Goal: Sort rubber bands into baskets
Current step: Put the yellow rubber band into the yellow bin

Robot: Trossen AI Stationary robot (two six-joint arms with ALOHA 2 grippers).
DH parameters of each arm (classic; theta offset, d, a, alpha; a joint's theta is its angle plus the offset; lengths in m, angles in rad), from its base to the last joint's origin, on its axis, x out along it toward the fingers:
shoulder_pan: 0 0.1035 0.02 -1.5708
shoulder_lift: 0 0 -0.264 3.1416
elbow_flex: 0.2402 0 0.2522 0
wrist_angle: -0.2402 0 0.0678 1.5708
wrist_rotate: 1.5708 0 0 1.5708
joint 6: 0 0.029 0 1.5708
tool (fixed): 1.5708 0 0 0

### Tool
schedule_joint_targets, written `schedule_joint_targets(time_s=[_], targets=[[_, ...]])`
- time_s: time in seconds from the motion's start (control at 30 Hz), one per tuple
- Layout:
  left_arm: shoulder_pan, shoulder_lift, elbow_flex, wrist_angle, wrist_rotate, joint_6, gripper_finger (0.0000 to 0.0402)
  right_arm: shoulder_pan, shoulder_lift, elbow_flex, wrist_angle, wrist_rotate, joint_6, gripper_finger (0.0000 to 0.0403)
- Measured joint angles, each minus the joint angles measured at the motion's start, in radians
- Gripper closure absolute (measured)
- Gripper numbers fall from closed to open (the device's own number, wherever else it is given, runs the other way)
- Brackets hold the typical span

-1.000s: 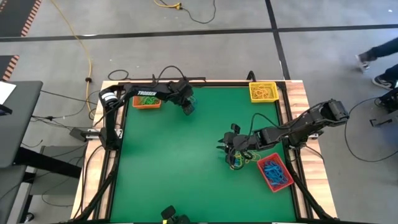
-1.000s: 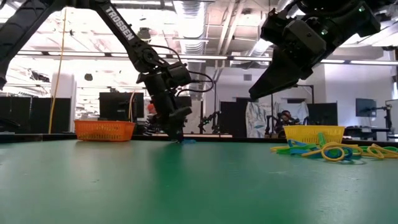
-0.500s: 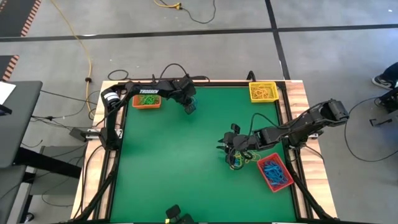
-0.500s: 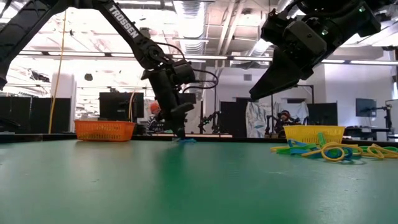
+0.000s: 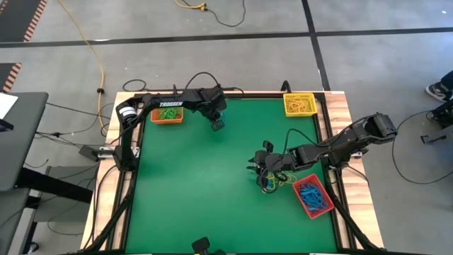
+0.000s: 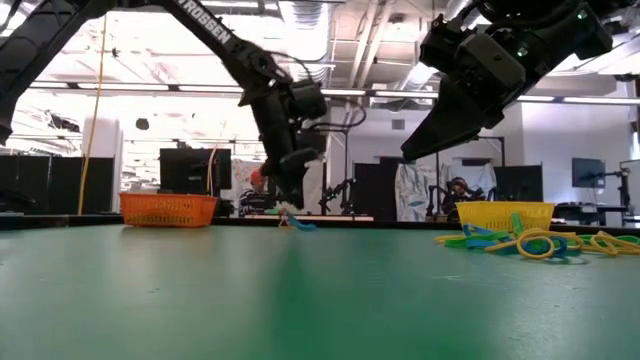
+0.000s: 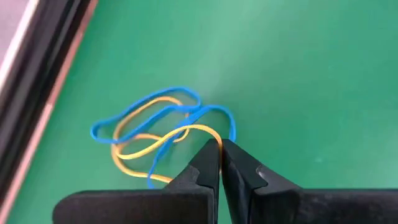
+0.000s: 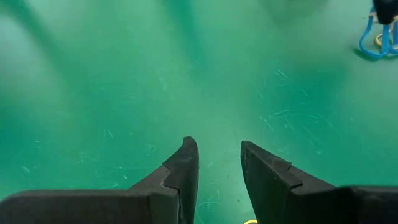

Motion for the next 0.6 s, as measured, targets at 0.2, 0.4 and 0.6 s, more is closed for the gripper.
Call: schedule_joint_targets(time_s=[0.2,0.4,0.6], targets=[[-0.053,-0.020,0.125,-0.127,-0.017,0.044,0.0402,0.000,0.000,0.000,-0.007,0.000,-0.001,0.0255],[-0.124,-0.092,0.249,-0.266,-0.161,0.095,0.0401,0.000,0.000,0.000,-0.021,0.003,-0.005,0.0255],[-0.160,-0.200,0.312,-0.287,-0.140,0.128,0.0401,-0.002,0.000,0.000,-0.026,0.023,-0.011,0.0255]])
